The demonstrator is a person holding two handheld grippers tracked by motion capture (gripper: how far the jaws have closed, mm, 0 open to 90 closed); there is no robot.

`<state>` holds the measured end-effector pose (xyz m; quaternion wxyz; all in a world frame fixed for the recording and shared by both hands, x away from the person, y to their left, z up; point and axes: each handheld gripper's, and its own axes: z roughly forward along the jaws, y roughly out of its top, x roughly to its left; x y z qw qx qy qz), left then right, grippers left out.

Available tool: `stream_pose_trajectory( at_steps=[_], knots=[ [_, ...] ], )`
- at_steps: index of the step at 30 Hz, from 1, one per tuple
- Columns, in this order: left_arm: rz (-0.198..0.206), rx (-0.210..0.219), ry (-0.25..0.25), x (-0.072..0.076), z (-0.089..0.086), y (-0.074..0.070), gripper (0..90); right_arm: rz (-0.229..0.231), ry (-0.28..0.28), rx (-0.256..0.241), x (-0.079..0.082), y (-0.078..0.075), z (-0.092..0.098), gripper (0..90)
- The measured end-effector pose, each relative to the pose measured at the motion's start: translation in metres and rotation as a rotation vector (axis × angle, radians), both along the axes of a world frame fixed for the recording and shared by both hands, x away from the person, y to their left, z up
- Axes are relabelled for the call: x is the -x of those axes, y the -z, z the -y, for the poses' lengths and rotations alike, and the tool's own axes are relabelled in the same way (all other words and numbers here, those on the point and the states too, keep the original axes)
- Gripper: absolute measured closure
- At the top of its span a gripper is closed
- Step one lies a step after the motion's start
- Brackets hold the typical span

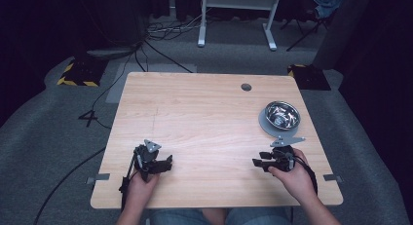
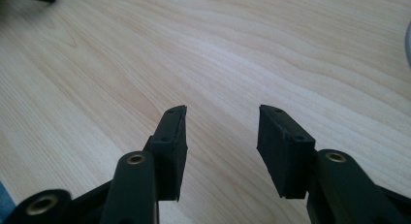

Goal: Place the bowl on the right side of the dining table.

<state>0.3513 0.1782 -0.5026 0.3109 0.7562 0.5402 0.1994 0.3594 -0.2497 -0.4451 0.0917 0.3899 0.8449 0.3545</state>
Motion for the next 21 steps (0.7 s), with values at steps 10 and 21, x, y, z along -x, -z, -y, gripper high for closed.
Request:
stream_pose_trajectory(
  at_steps=[10,21],
  knots=[
    [0.0,0.0,0.0,0.0,0.0,0.0,15.9,-0.001,-0.015,0.0,0.011,0.022,-0.002,54.2],
    [0.0,0.0,0.0,0.0,0.0,0.0,15.9,0.085,-0.064,-0.026,0.023,0.044,-0.009,54.2]
  ],
)
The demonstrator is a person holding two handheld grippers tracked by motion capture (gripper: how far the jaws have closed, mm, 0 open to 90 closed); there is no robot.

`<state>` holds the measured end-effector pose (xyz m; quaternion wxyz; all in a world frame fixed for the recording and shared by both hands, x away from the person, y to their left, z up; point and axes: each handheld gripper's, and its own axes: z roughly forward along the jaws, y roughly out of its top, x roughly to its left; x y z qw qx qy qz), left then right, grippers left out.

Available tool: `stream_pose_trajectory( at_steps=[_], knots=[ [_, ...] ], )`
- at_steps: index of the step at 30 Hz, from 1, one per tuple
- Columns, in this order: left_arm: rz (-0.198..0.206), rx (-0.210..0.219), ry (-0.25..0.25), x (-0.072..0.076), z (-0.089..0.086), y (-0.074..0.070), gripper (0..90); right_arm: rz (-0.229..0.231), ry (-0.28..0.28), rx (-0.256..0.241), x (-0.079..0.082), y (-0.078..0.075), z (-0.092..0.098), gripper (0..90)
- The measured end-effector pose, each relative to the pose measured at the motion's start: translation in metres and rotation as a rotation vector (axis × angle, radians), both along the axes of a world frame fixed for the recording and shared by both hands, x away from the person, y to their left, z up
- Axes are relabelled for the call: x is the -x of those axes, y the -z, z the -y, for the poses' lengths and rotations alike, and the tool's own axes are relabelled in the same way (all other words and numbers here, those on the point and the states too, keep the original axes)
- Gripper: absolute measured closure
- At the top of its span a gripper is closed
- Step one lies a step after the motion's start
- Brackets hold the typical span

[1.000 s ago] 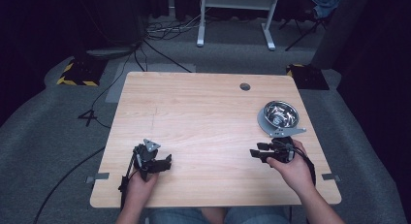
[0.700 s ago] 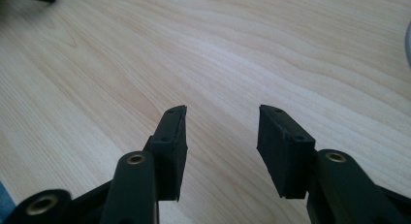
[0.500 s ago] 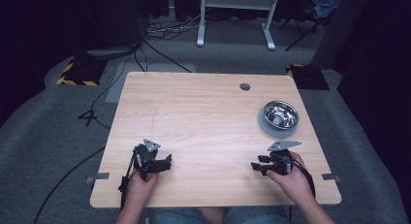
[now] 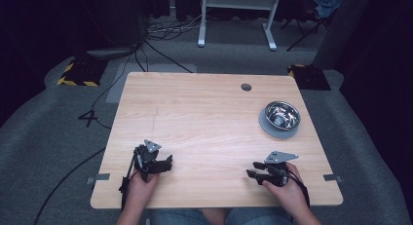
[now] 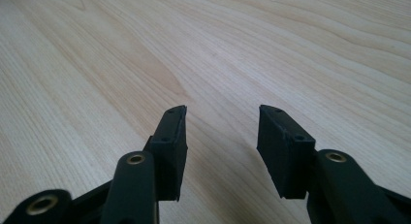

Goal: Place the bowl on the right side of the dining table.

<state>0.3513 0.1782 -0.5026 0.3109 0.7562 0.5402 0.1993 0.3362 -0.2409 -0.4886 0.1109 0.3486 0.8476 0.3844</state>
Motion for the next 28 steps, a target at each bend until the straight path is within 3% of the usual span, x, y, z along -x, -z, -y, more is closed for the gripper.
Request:
stream_pose_trajectory(
  at_steps=[8,15,18,23,28],
  knots=[
    [0.0,0.0,0.0,0.0,0.0,0.0,15.9,0.034,-0.035,0.037,0.004,0.008,-0.011,53.5],
    [0.0,0.0,0.0,0.0,0.0,0.0,15.9,0.08,-0.043,0.042,0.008,0.011,-0.019,51.0],
    [0.0,0.0,0.0,0.0,0.0,0.0,15.9,0.104,-0.037,0.022,0.009,0.015,-0.019,47.7],
    [0.0,0.0,0.0,0.0,0.0,0.0,15.9,0.1,-0.046,0.026,0.008,0.015,-0.021,37.4],
    [0.0,0.0,0.001,0.0,0.0,0.0,15.9,0.101,-0.047,0.029,0.008,0.015,-0.021,36.8]
  ],
)
